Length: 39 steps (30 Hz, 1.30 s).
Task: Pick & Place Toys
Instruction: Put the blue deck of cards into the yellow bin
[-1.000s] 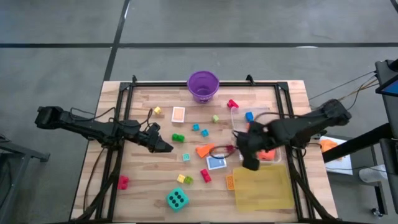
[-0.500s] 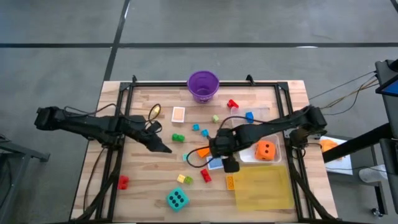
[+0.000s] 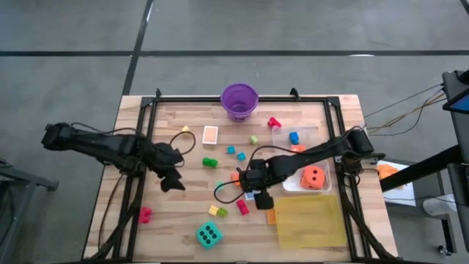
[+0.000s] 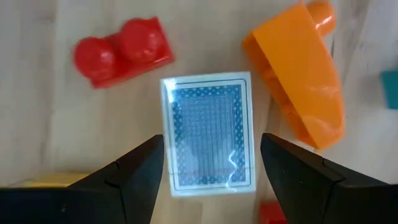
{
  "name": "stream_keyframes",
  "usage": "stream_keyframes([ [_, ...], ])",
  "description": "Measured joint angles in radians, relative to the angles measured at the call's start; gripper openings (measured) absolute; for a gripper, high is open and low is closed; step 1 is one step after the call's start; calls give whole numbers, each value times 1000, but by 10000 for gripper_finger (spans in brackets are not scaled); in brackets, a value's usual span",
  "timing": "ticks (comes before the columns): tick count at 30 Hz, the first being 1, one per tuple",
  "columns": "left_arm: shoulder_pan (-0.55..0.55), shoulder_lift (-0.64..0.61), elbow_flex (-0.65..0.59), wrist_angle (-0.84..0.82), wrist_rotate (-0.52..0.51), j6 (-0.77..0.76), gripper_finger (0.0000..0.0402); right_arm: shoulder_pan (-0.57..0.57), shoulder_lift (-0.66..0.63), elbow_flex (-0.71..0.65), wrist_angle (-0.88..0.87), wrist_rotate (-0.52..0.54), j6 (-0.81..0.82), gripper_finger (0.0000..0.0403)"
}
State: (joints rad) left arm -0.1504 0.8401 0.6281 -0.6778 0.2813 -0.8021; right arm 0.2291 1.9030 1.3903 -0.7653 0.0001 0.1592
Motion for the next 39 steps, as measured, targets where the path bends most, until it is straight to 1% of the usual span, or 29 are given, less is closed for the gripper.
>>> stream_keyframes([
  [5,-74,-28,-4,0,-6,-22,351,-1,-11,-71,77,4,35,263],
  [10,-113,-52,-6,-3,-22,-36,351,0,-16,-91,77,18,4,263],
  [23,-115,-59,-7,0,-31,-38,351,-11,-11,-102,93,25,-5,263],
  [27,-115,-59,-7,0,-31,-36,351,-12,-11,-102,103,26,30,263],
  [33,-115,-59,-7,0,-31,-35,351,-11,-11,-102,103,22,10,263],
  [35,-115,-59,-7,0,-31,-35,351,-11,-11,-102,102,4,17,263],
  [39,-115,-59,-7,0,-31,-35,351,-11,-11,-97,104,-102,17,263],
])
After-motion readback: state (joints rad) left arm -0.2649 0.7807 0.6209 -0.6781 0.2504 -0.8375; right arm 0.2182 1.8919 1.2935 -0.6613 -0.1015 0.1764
